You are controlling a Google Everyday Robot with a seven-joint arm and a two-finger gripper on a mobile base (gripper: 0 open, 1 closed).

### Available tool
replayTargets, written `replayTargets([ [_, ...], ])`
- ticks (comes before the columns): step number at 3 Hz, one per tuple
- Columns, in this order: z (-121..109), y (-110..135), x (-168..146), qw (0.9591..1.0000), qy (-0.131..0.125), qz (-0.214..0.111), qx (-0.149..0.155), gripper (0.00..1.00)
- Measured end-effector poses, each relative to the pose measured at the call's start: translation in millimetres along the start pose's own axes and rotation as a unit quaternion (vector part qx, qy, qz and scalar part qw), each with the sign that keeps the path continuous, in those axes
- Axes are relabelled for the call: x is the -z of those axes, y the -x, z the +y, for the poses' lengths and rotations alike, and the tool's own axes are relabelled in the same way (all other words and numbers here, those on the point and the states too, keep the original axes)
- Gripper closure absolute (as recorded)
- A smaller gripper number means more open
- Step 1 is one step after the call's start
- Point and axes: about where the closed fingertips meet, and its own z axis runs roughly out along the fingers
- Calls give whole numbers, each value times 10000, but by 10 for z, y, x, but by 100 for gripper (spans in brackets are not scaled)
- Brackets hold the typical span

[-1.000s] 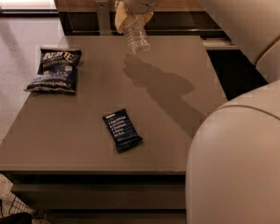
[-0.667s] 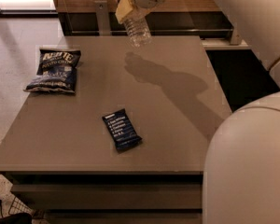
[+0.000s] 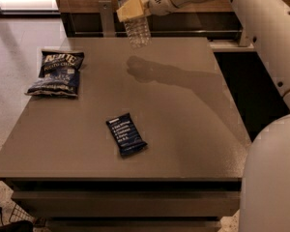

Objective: Place water bottle upright

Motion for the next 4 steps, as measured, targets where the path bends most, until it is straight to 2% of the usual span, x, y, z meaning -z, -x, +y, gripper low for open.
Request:
replayTargets([
  [1, 180, -153, -64, 9938, 707, -505, 687, 100],
  [2, 332, -362, -145, 9783, 1048, -776, 1611, 100],
  [3, 449, -543, -247, 9619, 1192, -976, 2260, 100],
  [4, 528, -634, -365, 9489, 1341, -1185, 2600, 100],
])
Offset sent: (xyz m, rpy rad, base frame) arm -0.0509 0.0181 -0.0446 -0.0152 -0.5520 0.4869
